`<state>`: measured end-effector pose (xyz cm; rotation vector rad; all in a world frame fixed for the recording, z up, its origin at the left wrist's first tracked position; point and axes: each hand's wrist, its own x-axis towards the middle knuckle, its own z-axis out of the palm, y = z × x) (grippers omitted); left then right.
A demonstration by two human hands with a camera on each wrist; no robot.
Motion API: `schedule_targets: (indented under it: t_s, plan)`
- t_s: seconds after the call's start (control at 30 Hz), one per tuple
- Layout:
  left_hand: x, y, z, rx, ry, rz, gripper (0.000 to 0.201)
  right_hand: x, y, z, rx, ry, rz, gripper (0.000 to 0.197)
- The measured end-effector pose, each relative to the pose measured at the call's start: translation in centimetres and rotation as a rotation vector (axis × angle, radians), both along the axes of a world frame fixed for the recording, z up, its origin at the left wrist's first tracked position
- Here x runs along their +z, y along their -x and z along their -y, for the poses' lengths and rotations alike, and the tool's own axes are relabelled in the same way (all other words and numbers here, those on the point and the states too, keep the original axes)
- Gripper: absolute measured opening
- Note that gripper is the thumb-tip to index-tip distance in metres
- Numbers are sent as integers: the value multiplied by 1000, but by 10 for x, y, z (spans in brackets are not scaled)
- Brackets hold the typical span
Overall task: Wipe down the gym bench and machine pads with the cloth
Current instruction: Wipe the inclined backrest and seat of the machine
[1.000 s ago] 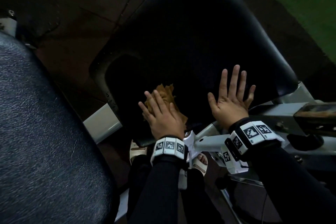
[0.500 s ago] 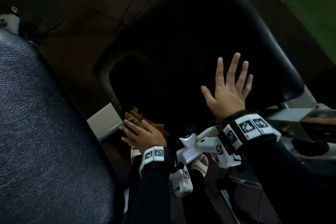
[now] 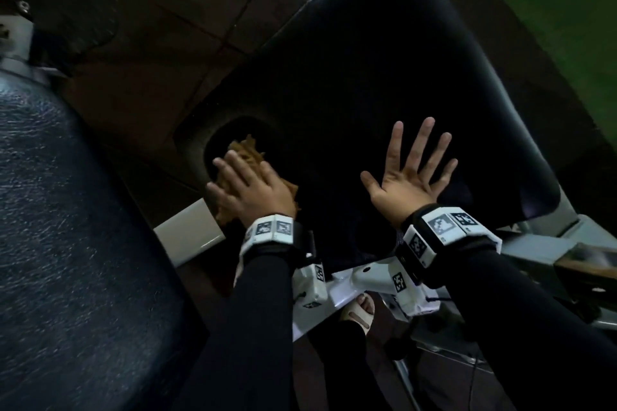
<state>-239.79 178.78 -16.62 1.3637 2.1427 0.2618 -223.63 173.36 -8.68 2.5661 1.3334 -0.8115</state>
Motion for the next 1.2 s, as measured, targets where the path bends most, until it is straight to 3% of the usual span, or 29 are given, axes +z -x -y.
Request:
schedule_targets:
  t_s: [0.1, 0.17, 0.4, 0.57, 0.63, 0.73, 0.87, 1.0, 1.2]
  plan:
    - [7, -21, 15, -232, -93, 30, 61, 1, 0, -1, -5, 22, 4, 94]
    - [7, -22, 34, -284, -116, 26, 61, 2, 1, -2, -7, 27, -6, 93]
    - [-5, 19, 67, 124, 29, 97, 57, 5, 3, -3, -10, 40, 18, 92]
    - [-19, 32, 13, 385, 56, 90, 54, 6, 3, -4, -9, 42, 8, 92]
    - [-20, 28, -11, 415, 85, 86, 57, 6, 3, -4, -11, 46, 1, 92]
    - [-8, 7, -17, 257, 60, 16, 61, 6, 3, -4, -7, 50, -8, 91]
    - [16, -33, 36, -108, -113, 14, 62, 7, 4, -4, -11, 67, -6, 91]
    - [26, -48, 70, -274, -52, 59, 67, 8, 4, -5, -14, 71, 0, 91]
    - [22, -41, 5, -518, -87, 30, 60, 9, 5, -8, -32, 95, -3, 92]
